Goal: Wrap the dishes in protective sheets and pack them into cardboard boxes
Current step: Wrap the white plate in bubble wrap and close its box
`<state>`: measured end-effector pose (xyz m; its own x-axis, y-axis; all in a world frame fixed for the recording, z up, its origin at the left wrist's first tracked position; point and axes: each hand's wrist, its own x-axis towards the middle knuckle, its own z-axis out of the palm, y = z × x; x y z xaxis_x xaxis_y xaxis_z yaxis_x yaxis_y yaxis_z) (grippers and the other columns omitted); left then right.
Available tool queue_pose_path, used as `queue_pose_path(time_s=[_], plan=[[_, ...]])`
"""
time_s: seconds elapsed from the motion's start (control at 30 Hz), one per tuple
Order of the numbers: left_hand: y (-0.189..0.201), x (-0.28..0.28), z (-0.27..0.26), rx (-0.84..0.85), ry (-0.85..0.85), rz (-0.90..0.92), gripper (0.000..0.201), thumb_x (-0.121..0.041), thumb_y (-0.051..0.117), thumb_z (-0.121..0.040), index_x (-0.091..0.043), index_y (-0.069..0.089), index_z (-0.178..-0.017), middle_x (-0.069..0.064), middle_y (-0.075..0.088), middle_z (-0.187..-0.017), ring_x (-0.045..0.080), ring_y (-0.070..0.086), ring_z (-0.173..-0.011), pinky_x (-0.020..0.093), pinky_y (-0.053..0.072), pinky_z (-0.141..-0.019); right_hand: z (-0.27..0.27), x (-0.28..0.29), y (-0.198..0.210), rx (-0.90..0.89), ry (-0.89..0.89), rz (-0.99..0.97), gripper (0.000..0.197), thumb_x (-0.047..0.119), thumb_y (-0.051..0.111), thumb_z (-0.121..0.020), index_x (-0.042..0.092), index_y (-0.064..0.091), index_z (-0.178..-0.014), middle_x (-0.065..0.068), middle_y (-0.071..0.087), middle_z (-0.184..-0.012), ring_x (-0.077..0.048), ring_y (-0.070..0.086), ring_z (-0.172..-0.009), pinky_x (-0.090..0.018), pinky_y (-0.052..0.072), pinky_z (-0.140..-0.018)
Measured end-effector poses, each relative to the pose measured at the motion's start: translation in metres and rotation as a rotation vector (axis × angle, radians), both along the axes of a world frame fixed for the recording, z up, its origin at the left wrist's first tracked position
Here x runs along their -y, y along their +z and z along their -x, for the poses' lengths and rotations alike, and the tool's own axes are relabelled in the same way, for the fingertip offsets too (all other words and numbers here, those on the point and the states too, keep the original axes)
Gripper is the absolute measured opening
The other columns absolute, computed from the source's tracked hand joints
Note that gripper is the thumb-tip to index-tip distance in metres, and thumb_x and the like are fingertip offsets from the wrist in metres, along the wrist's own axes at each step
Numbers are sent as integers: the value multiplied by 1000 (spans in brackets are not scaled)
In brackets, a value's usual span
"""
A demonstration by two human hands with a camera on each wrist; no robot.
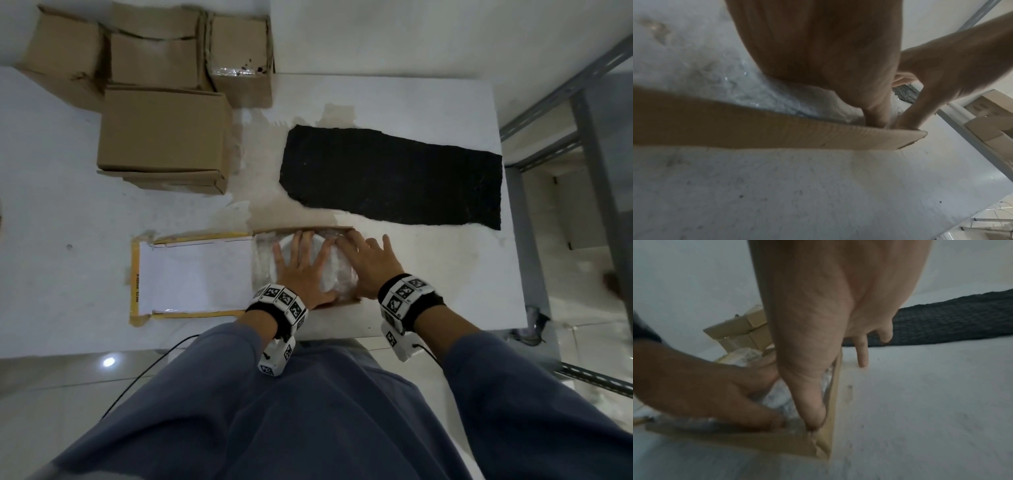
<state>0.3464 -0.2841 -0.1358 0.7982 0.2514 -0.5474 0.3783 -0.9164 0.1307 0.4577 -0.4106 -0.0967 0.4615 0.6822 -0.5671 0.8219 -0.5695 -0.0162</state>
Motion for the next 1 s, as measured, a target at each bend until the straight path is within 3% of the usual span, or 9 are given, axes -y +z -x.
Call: queue_pose_path(time_s=[0.23, 0.33, 0.4, 0.53, 0.73, 0.87, 1.0], plan=[[-1, 1, 0, -3, 16, -1, 117, -84, 49, -72, -34, -19, -153, 13, -23, -160, 35, -19, -149, 68, -16, -109, 14, 3, -9, 118, 12, -28, 98, 53, 72, -79, 22, 18, -156, -11, 22, -160, -35, 42, -133, -63, 18, -116], [-3, 1, -1, -11, 9, 7, 116, -84, 48, -74, -34, -22, -152, 14, -26, -159, 35, -21, -148, 69, -15, -109, 5, 3, -1, 6, -13, -27, 102, 61, 68, -79, 24, 13, -157, -8, 16, -162, -32, 37, -137, -62, 12, -118], [-3, 0, -2, -22, -6, 17, 116, -84, 47, -74, -33, -25, -151, 14, -29, -158, 36, -24, -147, 69, -17, -108, -3, 0, 8, -101, -60, -23, 100, 55, 71, -80, 25, 13, -156, -4, 17, -162, -30, 37, -138, -60, 10, -119], [-5, -1, -2, -31, 0, 57, 119, -86, 46, -72, -34, -30, -147, 14, -32, -158, 36, -29, -146, 67, -24, -105, -9, -6, 12, -31, -54, -58, 84, 34, 75, -80, 29, 28, -151, 1, 36, -151, -29, 46, -130, -60, 19, -117], [-2, -1, -2, -38, -11, 45, 118, -86, 45, -74, -32, -26, -150, 14, -32, -158, 36, -28, -146, 68, -21, -107, 3, -14, 0, 77, -86, -101, 61, 27, 69, -82, 28, 44, -137, -3, 43, -136, -29, 57, -112, -56, 33, -109], [-4, -1, -1, -32, -7, 45, 118, -87, 43, -74, -31, -26, -151, 15, -31, -158, 36, -26, -147, 69, -17, -110, -5, -14, 1, 49, -38, -98, 71, 32, 74, -77, 26, 42, -140, -1, 48, -135, -28, 57, -115, -58, 20, -117], [-5, 0, -2, -42, -7, 33, 118, -90, 39, -73, -31, -27, -150, 15, -32, -158, 36, -26, -147, 69, -17, -110, -12, -9, 6, 13, -35, -107, 65, 40, 67, -84, 21, 42, -141, -1, 55, -137, -28, 55, -122, -58, 15, -119]])
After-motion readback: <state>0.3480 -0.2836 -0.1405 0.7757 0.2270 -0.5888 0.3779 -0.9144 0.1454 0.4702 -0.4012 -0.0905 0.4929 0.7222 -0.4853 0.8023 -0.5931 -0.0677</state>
